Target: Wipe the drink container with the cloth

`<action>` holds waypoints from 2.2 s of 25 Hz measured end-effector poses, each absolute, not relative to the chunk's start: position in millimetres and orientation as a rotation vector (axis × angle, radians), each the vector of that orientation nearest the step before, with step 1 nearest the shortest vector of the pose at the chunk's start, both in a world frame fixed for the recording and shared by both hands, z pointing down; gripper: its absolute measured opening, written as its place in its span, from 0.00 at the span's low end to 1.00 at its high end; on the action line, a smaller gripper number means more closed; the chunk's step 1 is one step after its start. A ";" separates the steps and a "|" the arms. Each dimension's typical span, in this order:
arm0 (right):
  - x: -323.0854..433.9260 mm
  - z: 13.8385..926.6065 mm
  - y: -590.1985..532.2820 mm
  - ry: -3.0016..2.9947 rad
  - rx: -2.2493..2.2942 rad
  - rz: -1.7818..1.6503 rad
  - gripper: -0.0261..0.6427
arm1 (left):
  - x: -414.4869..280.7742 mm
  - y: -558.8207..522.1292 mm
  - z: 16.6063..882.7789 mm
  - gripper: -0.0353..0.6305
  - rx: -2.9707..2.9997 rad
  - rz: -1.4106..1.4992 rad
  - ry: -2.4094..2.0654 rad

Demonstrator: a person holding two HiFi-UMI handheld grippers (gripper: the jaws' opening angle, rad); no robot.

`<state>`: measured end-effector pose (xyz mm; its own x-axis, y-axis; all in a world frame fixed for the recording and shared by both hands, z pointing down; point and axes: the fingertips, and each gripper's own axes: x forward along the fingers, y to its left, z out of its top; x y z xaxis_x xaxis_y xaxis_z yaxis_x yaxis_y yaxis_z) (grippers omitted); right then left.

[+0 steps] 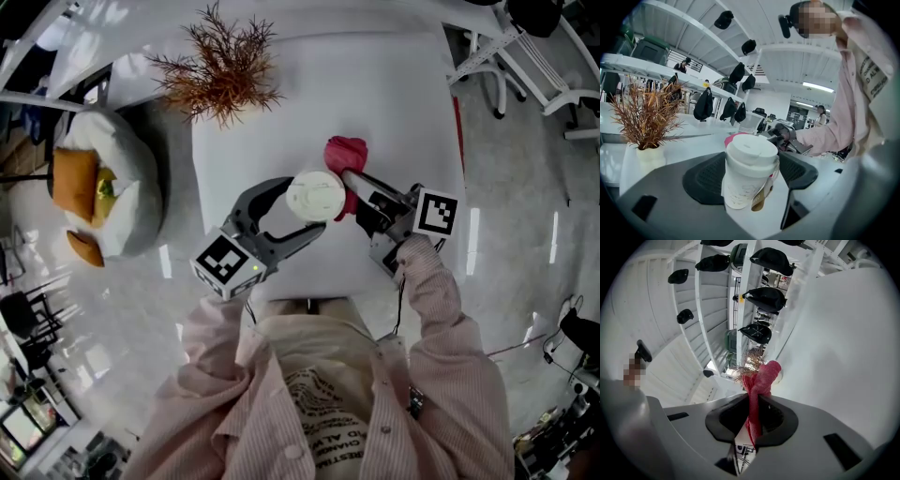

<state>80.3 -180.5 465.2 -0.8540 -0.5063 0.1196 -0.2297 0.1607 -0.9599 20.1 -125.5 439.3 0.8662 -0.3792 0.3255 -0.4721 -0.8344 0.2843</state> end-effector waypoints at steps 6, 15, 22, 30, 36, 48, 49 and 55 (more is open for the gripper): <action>75.9 472.1 -182.9 2.228 -0.649 -1.787 0.10 | 19.3 -125.9 439.5 0.59 2.678 0.357 -0.633; 70.9 488.0 -186.2 2.248 -0.563 -1.863 0.10 | 18.8 -126.1 440.4 0.59 2.674 0.342 -0.638; 68.0 501.7 -186.2 2.288 -0.511 -1.929 0.10 | 20.5 -124.5 437.1 0.59 2.630 0.335 -0.655; 64.6 527.0 -189.5 2.348 -0.530 -1.971 0.10 | 19.8 -125.6 438.5 0.59 2.623 0.330 -0.659; 63.4 539.6 -187.4 2.320 -0.551 -2.039 0.10 | 19.4 -125.4 439.0 0.59 2.620 0.330 -0.660; 59.5 555.0 -184.6 2.329 -0.590 -2.086 0.10 | 18.5 -125.3 440.4 0.59 2.617 0.330 -0.667; 59.9 556.8 -184.0 2.326 -0.602 -2.094 0.10 | 18.6 -125.2 440.3 0.59 2.617 0.329 -0.667; 60.7 563.0 -184.2 2.322 -0.653 -2.115 0.10 | 18.9 -125.5 440.2 0.59 2.612 0.329 -0.666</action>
